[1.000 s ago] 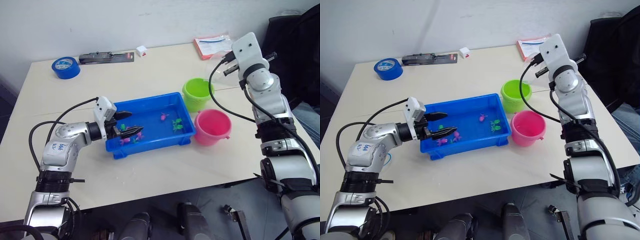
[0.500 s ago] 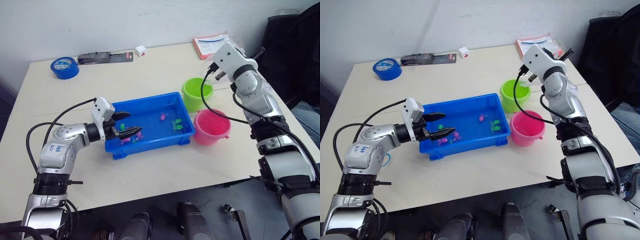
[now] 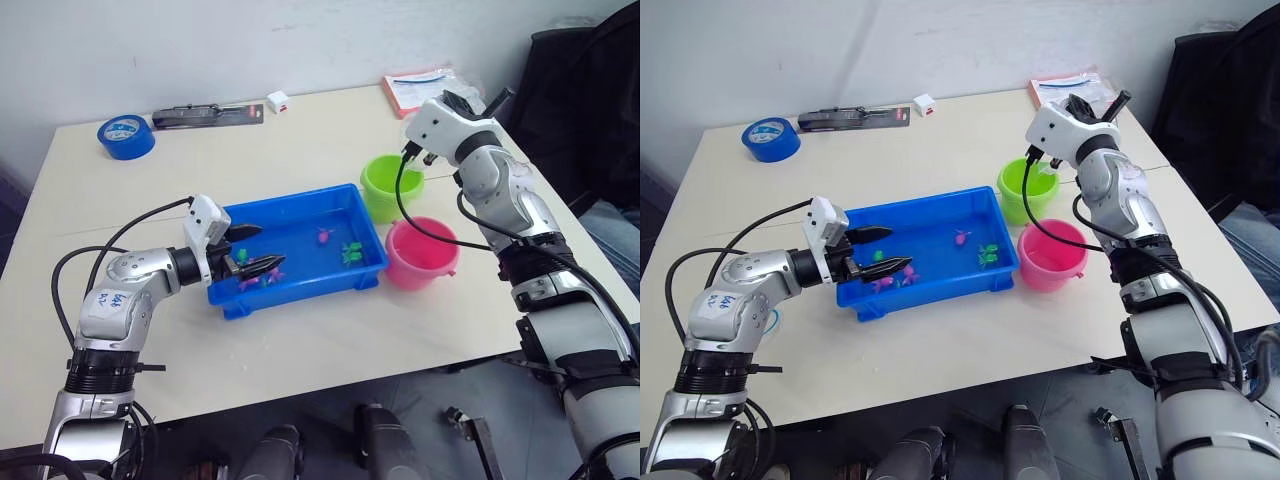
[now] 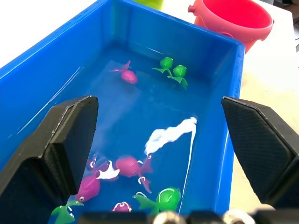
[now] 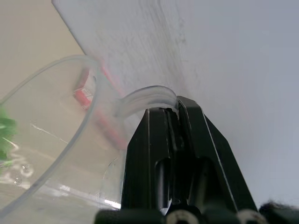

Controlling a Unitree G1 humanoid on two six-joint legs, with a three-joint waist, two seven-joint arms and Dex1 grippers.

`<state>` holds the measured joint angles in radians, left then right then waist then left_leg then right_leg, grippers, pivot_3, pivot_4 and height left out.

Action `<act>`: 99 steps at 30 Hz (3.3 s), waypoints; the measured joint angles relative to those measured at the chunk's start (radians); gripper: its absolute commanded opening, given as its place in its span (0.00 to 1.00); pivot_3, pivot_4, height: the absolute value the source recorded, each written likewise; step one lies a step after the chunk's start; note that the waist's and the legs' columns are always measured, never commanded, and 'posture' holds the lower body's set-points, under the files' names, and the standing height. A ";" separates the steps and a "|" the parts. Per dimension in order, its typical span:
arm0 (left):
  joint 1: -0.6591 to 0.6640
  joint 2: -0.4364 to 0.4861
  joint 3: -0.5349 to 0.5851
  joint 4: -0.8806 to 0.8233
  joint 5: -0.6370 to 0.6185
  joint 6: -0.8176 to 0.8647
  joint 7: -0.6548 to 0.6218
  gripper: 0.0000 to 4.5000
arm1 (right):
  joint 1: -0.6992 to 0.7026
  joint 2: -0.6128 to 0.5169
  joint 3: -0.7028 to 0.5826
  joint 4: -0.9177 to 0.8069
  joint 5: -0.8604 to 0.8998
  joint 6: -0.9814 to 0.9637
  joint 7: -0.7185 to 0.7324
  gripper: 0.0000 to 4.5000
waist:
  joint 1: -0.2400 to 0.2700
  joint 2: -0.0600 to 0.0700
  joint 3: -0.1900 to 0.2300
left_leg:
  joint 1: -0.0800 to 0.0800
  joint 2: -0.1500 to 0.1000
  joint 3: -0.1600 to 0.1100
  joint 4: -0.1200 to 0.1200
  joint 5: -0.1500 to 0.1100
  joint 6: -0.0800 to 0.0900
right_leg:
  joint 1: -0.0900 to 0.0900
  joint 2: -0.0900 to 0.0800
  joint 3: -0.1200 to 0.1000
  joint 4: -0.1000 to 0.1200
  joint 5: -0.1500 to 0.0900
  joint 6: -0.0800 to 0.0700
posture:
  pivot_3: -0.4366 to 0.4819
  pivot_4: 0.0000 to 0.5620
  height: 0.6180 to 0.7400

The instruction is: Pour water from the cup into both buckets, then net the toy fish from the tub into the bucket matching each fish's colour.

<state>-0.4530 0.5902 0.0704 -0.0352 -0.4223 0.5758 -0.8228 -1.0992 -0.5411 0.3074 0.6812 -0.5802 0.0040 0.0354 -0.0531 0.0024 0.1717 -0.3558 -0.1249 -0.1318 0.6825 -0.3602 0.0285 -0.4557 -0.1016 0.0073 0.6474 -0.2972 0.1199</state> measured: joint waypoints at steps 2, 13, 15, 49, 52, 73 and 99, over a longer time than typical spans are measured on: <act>0.004 0.000 0.000 -0.001 -0.004 0.000 0.000 1.00 | 0.000 -0.001 0.002 -0.001 -0.017 -0.015 -0.005 0.15 | -0.001 0.000 0.000 | 0.000 0.000 0.001 0.000 0.000 0.000 | -0.001 0.000 0.000 0.001 0.000 0.000 | 0.48 0.27 1.00; 0.007 0.000 0.008 -0.013 -0.011 0.000 0.000 1.00 | 0.000 -0.009 0.002 -0.003 -0.063 -0.050 -0.018 0.15 | -0.004 0.000 0.000 | -0.001 0.000 0.005 0.000 0.000 0.000 | -0.005 0.000 0.003 0.005 0.000 0.000 | 0.48 0.27 1.00; 0.007 0.000 0.008 -0.015 -0.011 0.000 0.000 1.00 | 0.000 -0.009 0.002 -0.003 -0.063 -0.051 -0.018 0.15 | -0.004 0.000 0.000 | -0.001 0.000 0.005 0.000 0.000 0.000 | -0.005 0.000 0.003 0.005 0.000 0.000 | 0.48 0.27 1.00; 0.022 -0.001 -0.020 -0.103 -0.103 -0.010 -0.140 1.00 | 0.384 0.249 -0.844 -0.580 0.738 0.791 -0.024 0.15 | 0.001 0.000 0.000 | -0.001 0.001 0.009 0.002 0.000 0.000 | -0.006 0.001 0.007 0.008 0.000 0.000 | 0.48 0.27 1.00; 0.017 -0.001 -0.024 -0.094 -0.103 -0.011 -0.141 1.00 | 0.385 0.262 -0.852 -0.575 0.760 0.792 -0.049 0.15 | 0.000 0.000 0.000 | -0.001 0.001 0.009 0.002 0.000 0.000 | -0.006 0.001 0.008 0.008 0.000 0.000 | 0.48 0.27 1.00; 0.021 0.004 -0.035 -0.088 -0.103 -0.011 -0.136 1.00 | 0.579 0.253 -0.783 -0.591 0.773 0.862 -0.100 0.99 | 0.000 -0.002 -0.002 | 0.000 0.001 0.011 0.002 0.000 0.000 | -0.006 0.002 0.019 0.009 0.000 0.000 | 0.48 0.27 1.00; 0.195 0.034 0.055 -0.116 -0.122 -0.020 -0.119 1.00 | 1.055 -0.292 -0.800 -1.366 1.277 1.163 0.684 0.99 | 0.051 -0.006 -0.002 | 0.002 0.002 0.013 0.001 -0.001 0.002 | -0.002 0.004 0.022 -0.002 0.002 0.003 | 0.48 0.27 1.00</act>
<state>-0.2578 0.6240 0.1259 -0.1516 -0.5448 0.5558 -0.9417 -0.0439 -0.8330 -0.4931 -0.6844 0.6971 1.1671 0.7197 -0.0020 -0.0032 0.1697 -0.3536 -0.1227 -0.1193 0.6833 -0.3616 0.0309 -0.4580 -0.0979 0.0293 0.6455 -0.2951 0.1227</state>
